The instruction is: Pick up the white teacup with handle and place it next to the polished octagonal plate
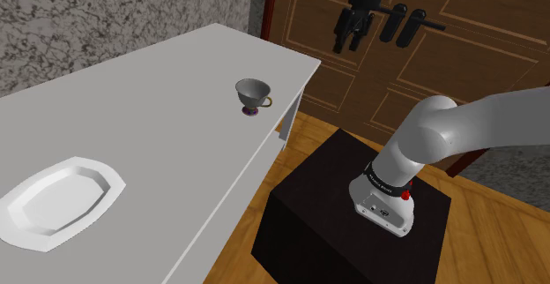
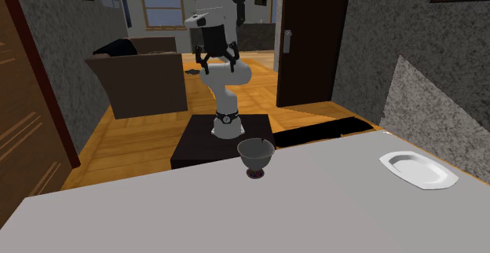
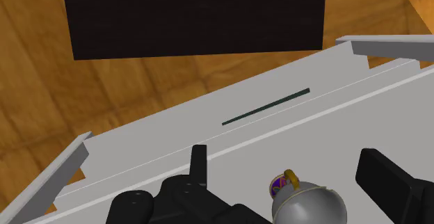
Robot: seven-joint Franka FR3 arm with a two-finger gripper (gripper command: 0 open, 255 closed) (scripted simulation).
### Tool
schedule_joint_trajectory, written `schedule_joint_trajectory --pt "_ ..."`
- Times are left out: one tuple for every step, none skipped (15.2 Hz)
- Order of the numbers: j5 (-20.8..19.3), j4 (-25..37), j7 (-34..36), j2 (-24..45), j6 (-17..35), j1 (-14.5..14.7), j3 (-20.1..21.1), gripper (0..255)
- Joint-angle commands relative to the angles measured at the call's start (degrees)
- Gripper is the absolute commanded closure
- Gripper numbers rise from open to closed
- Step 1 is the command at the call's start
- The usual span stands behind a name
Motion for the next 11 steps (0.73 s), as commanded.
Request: schedule_joint_trajectory --pt "0.0 0.0 0.0 0.0 0.0 0.0 0.0 0" --pt "0.5 -0.6 -0.5 1.4 2.1 0.2 -0.4 0" --pt "0.9 -1.1 -1.1 2.8 4.3 0.5 -0.7 0" --pt "1.5 -1.6 -1.7 4.3 6.4 0.8 -1.0 0" --pt "2.0 -1.9 -2.4 5.9 8.4 1.1 -1.4 0" --pt "2.6 -2.1 -3.0 7.6 10.5 1.4 -1.7 0" --pt "3.2 -2.3 -3.7 9.3 12.5 1.8 -2.1 0" --pt "3.9 -2.4 -4.4 11.1 14.5 2.2 -2.4 0" --pt "4.6 -2.3 -5.2 13.0 16.5 2.6 -2.7 0" --pt "5.4 -2.2 -6.0 14.9 18.4 3.0 -3.1 0" --pt "6.2 -2.0 -6.9 16.9 20.2 3.5 -3.4 0"
